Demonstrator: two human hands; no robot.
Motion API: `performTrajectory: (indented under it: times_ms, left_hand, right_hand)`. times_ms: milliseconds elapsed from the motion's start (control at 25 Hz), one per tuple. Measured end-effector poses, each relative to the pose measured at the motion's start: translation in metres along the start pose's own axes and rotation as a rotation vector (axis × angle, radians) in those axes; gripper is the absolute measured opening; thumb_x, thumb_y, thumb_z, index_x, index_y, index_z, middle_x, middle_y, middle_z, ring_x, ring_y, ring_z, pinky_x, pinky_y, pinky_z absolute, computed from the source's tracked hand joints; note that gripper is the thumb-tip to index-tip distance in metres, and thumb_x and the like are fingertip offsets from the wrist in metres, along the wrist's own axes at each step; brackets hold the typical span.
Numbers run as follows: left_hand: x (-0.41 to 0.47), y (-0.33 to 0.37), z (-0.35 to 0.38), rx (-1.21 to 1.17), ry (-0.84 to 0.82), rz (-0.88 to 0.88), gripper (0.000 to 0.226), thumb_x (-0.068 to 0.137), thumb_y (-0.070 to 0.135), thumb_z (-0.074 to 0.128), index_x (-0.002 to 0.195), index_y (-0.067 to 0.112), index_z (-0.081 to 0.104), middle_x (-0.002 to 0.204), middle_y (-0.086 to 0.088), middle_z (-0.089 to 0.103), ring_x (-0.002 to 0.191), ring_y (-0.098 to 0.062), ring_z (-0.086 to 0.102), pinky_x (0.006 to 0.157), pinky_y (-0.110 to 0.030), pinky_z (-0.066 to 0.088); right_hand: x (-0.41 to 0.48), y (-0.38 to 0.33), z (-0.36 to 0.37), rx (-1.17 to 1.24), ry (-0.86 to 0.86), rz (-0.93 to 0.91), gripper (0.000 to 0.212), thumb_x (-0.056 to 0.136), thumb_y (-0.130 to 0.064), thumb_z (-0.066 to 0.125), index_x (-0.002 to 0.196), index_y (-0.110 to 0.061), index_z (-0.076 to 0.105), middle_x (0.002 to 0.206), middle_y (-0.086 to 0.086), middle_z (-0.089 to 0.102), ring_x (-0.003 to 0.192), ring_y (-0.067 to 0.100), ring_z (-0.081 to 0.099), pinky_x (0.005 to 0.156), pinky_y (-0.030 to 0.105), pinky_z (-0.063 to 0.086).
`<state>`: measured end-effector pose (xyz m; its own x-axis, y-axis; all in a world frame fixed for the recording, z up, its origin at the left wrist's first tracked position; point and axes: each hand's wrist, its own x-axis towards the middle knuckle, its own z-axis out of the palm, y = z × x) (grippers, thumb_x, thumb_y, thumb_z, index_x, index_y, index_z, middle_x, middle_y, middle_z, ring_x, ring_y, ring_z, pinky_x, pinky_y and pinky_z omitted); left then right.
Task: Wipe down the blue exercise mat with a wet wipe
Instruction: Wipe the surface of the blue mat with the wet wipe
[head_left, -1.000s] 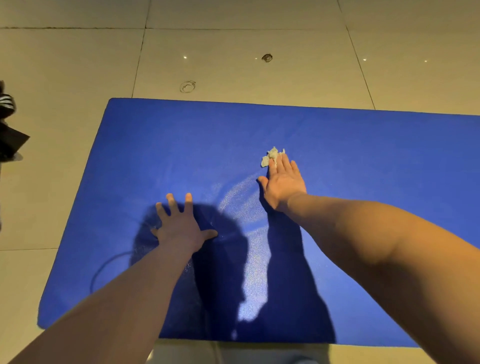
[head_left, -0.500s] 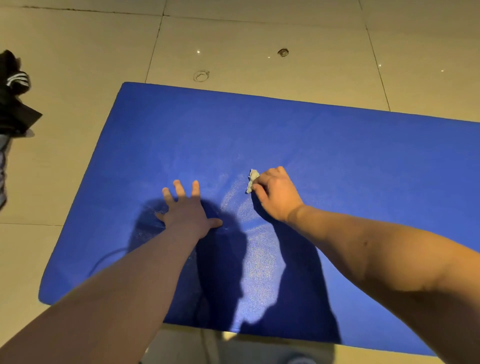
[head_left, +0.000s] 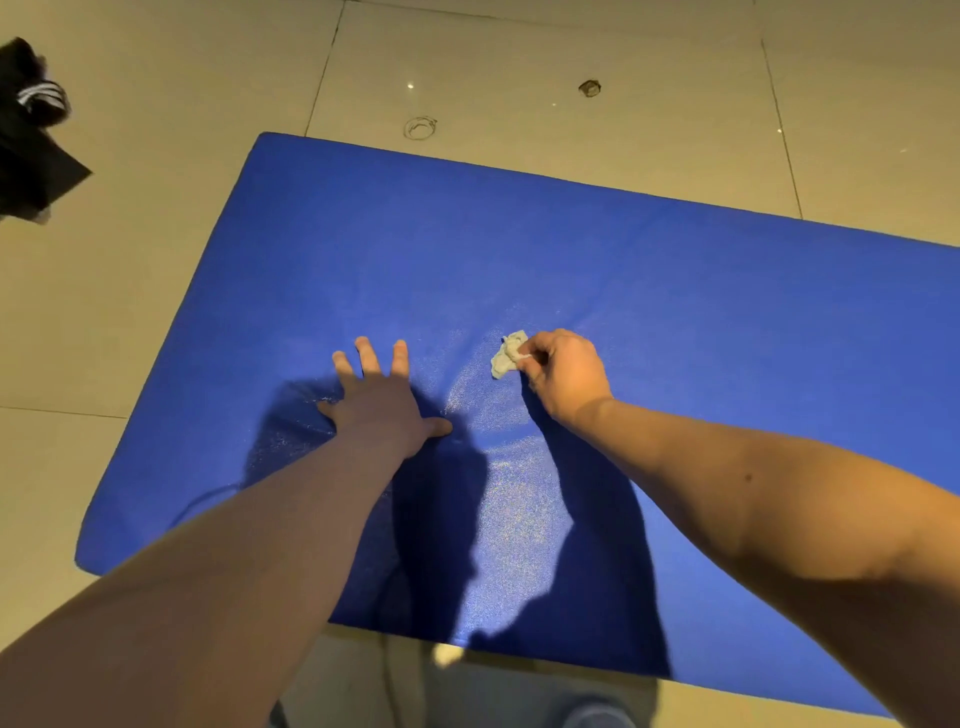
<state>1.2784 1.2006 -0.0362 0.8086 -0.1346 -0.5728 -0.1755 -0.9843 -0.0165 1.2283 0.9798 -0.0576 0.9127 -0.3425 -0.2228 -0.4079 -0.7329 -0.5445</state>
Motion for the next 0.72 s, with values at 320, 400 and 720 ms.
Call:
performTrajectory:
  times_ms: [320,400,720]
  left_hand:
    - [-0.001,0.002,-0.001,-0.012,0.015,0.004,0.127,0.069,0.077,0.072,0.158,0.036,-0.009,0.165,-0.007,-0.02,0.151,-0.042,-0.015,0.108,-0.071,0.029]
    - [-0.001,0.002,-0.001,-0.008,0.015,0.006,0.126,0.07,0.077,0.071,0.158,0.036,-0.009,0.165,-0.006,-0.02,0.151,-0.042,-0.015,0.108,-0.071,0.029]
    - [-0.002,0.003,0.0,0.015,0.024,0.009,0.127,0.07,0.079,0.069,0.158,0.035,-0.01,0.165,-0.007,-0.018,0.151,-0.043,-0.013,0.108,-0.071,0.03]
  right_hand:
    - [-0.011,-0.045,0.028,0.131,-0.068,0.028,0.019,0.094,-0.017,0.059,0.09,-0.014,0.077,0.083,0.009,0.069,0.079,0.027,0.065,0.076,0.034,0.053]
    - [-0.016,-0.048,0.029,0.11,-0.08,-0.037,0.019,0.096,-0.015,0.058,0.093,-0.013,0.077,0.092,0.009,0.064,0.084,0.025,0.06,0.076,0.029,0.044]
    - [0.011,0.002,-0.002,-0.019,0.139,0.265,0.025,0.095,-0.018,0.055,0.112,-0.013,0.073,0.112,0.014,0.064,0.099,0.033,0.063,0.078,0.026,0.04]
